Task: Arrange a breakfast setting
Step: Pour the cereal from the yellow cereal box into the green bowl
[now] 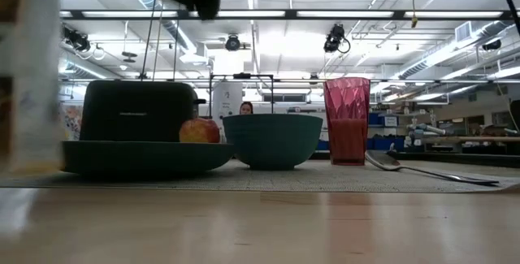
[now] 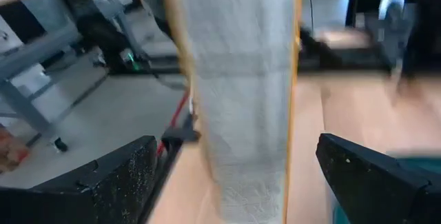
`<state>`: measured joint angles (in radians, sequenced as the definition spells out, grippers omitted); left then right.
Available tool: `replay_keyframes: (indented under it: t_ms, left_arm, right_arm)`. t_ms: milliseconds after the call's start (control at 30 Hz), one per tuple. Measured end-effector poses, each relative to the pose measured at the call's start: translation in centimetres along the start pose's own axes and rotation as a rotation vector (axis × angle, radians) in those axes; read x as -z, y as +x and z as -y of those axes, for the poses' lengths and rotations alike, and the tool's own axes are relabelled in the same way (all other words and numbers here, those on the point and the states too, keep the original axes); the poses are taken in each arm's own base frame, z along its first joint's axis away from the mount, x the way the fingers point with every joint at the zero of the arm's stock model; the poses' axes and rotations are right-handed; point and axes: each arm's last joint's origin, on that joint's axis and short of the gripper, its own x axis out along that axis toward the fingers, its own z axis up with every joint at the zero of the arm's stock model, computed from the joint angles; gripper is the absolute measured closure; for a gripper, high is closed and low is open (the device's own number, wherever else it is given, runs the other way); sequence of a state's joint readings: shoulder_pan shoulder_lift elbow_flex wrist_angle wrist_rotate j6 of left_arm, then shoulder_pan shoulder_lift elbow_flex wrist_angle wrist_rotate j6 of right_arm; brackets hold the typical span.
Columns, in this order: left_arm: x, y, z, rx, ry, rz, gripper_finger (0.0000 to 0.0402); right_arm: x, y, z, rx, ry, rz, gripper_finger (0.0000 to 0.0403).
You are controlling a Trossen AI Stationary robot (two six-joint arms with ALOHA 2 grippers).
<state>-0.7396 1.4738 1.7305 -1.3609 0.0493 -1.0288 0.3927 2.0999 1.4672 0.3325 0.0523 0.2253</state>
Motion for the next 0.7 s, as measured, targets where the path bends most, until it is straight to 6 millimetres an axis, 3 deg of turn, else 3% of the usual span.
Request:
replay_keyframes:
  t_ms: [400, 700]
  left_arm:
    - [-0.2, -0.3, 0.6, 0.032, 0.037, 0.08, 0.0398]
    - [-0.5, -1.4, 0.9, 0.039, 0.02, 0.163, 0.0398]
  right_arm:
    - [4.4, 3.2, 0.5, -0.008, 0.033, -0.069, 0.0004]
    - [5.0, 3.8, 0.4, -0.001, 0.031, -0.011, 0.0023]
